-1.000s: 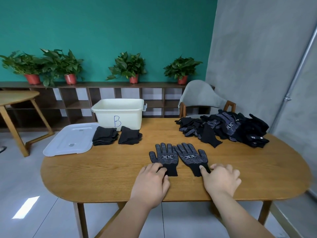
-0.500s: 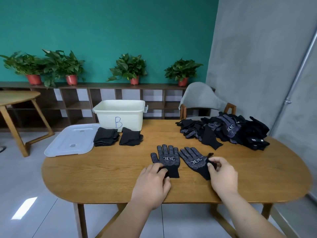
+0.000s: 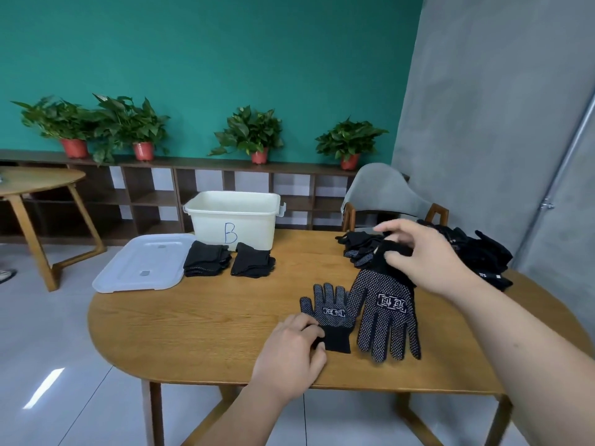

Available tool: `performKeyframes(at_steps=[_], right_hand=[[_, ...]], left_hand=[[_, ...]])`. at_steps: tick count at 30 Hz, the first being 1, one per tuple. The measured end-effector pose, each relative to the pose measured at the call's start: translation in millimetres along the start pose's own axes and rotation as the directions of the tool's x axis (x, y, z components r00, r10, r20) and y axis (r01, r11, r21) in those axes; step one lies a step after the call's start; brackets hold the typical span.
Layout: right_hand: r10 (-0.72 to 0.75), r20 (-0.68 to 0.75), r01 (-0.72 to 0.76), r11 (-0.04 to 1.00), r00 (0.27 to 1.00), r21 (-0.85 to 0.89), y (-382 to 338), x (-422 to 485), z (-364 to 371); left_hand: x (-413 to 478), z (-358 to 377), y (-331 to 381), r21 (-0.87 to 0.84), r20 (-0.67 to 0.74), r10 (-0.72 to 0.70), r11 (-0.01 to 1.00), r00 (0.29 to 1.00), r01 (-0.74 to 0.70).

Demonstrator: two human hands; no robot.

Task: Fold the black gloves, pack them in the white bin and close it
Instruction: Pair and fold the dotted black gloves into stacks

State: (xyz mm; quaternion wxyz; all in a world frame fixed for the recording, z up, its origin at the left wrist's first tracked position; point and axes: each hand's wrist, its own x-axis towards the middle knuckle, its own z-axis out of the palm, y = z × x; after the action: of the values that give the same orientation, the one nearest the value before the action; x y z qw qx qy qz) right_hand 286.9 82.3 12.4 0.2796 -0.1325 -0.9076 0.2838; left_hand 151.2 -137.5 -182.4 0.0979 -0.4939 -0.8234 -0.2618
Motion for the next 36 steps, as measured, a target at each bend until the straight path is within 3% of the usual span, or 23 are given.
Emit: performKeyframes(at_steps=[3,8,10,12,14,16,17,20,23,27,36], right_hand=[[-0.034,0.015,0.036,0.995,0.999,-0.092,3,17,9],[-0.197,-0.233,0.160,0.973,0.952,-0.168,1,32,32],[-0.280,-0.251,0.222,0.946,0.927,-0.235,4,26,50],[-0.308,-0.169,0.249,0.921,0.936,-0.301,15,12,78],[-0.208,0.056,0.213,0.890,0.976,-0.402,33,-6,115],[-0.114,0.275,0.238,0.848,0.955,-0.474,51,-27,149],[-0.113,0.315,0.254,0.853,0.942,-0.455,59,-36,162],[-0.134,0.198,0.198,0.916,0.971,-0.350,72,-48,175],[-0.158,0.069,0.172,0.913,0.985,-0.371,76,-50,174],[-0.294,-0.103,0.247,0.913,0.950,-0.325,76,-53,169],[-0.338,0.018,0.332,0.912,0.941,-0.239,88,-66,171]], left_hand=[[0,0,0,-0.012,0.008,-0.009,1.000,1.000,0.009],[1,1,-1,-0.009,0.017,0.006,1.000,1.000,-0.006],[2,1,-1,0.010,0.019,0.015,1.000,1.000,-0.015],[2,1,0,0.024,0.005,0.025,0.999,1.000,-0.025],[3,-1,2,0.043,0.010,0.027,0.999,1.000,-0.027],[2,-2,2,0.055,0.018,0.026,0.998,0.999,-0.027],[2,-2,2,0.054,0.016,0.027,0.998,1.000,-0.028],[2,-3,2,0.045,0.008,0.026,0.999,1.000,-0.026],[1,0,0,0.057,-0.019,0.032,0.998,0.999,-0.031],[1,1,0,0.064,-0.037,0.029,0.998,0.999,-0.027],[0,-2,2,0.081,0.002,0.022,0.996,1.000,-0.022]])
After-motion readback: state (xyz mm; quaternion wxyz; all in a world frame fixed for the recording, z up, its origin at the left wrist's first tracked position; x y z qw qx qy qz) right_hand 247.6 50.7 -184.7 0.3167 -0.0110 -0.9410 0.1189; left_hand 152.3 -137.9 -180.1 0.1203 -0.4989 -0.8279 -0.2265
